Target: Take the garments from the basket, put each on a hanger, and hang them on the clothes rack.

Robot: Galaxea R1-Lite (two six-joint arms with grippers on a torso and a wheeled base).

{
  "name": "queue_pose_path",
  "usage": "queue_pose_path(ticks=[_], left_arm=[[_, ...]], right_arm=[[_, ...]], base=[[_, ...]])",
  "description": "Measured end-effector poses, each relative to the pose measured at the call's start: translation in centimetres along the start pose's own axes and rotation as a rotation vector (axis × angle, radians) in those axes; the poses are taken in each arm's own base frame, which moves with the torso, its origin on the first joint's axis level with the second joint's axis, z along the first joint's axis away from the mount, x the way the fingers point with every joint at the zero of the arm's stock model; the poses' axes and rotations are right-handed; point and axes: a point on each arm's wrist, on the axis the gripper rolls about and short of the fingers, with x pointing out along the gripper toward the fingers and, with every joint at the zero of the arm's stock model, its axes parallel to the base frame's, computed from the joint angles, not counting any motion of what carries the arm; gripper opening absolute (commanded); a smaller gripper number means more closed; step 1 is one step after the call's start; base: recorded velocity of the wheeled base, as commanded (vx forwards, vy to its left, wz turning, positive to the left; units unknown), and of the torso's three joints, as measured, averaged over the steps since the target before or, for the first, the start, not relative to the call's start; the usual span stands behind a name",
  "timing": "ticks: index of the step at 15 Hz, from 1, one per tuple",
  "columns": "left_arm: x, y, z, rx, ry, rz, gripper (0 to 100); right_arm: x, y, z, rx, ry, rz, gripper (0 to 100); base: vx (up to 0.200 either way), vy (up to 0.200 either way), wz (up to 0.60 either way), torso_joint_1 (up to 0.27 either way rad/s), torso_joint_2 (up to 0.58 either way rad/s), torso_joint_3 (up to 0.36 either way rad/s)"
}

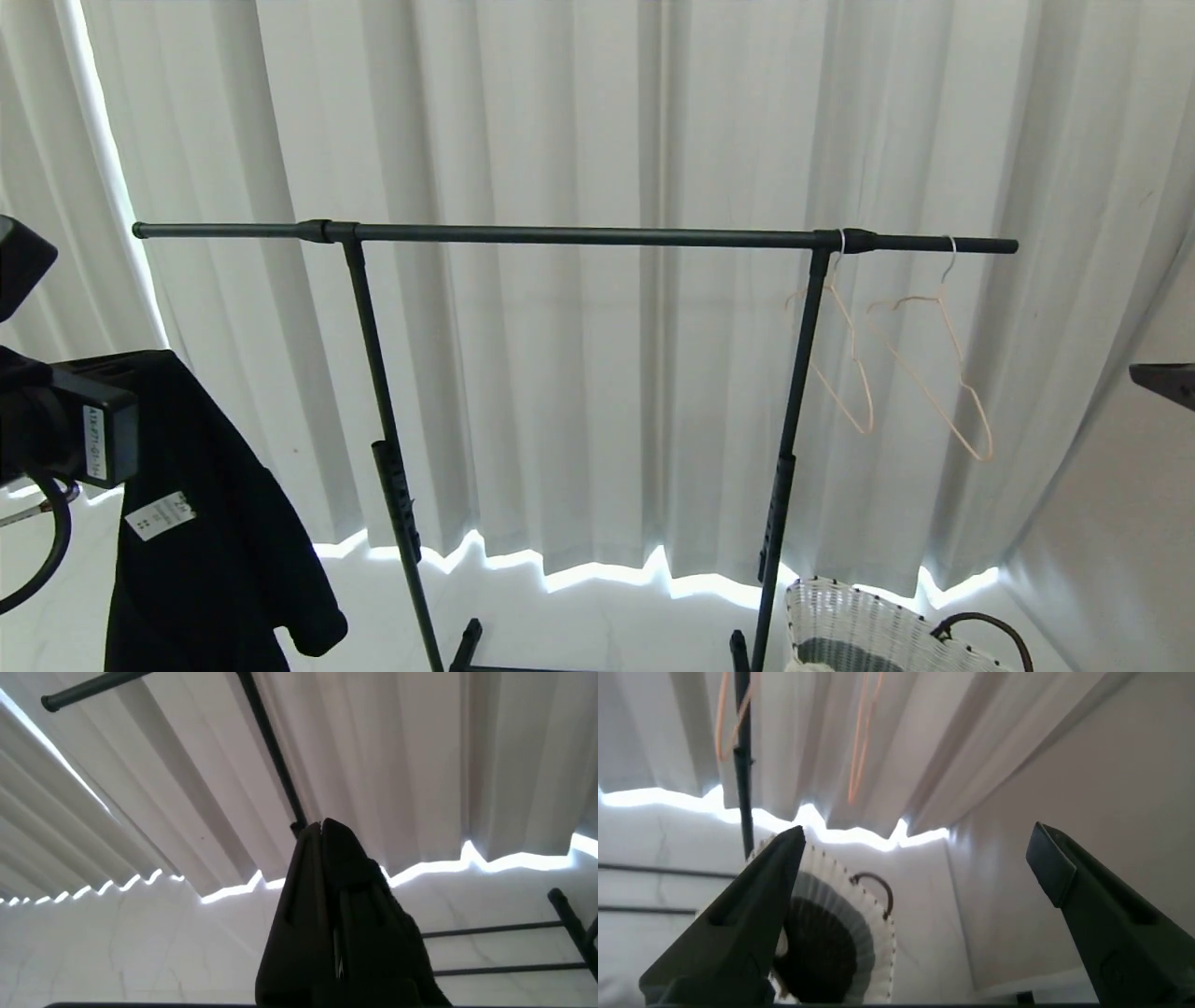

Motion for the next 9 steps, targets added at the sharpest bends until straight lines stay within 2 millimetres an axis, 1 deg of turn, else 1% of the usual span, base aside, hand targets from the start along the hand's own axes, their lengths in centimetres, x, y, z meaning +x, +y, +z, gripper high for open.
queue_pose_path(ticks=[3, 7, 9], left_arm=[[0.0, 0.1, 0.3, 0.001, -0.010, 0.003, 0], [0.2, 0.3, 0.7, 0.001, -0.017, 0.005, 0], [0.3, 0.3, 0.8, 0.000, -0.016, 0.006, 0]], right_arm=[[2.1, 0.2, 0.0, 0.013, -0.010, 0.007, 100], [4.6, 0.4, -0.8, 0.015, 0.055, 0.031, 100], [6.4, -0.2, -1.3, 0.052, 0.092, 0.041, 100]], base=[[0.200, 0.000, 0.00, 0.005, 0.00, -0.002], [0.200, 0.000, 0.00, 0.001, 0.00, 0.000], [0.000, 0.000, 0.00, 0.000, 0.00, 0.000]])
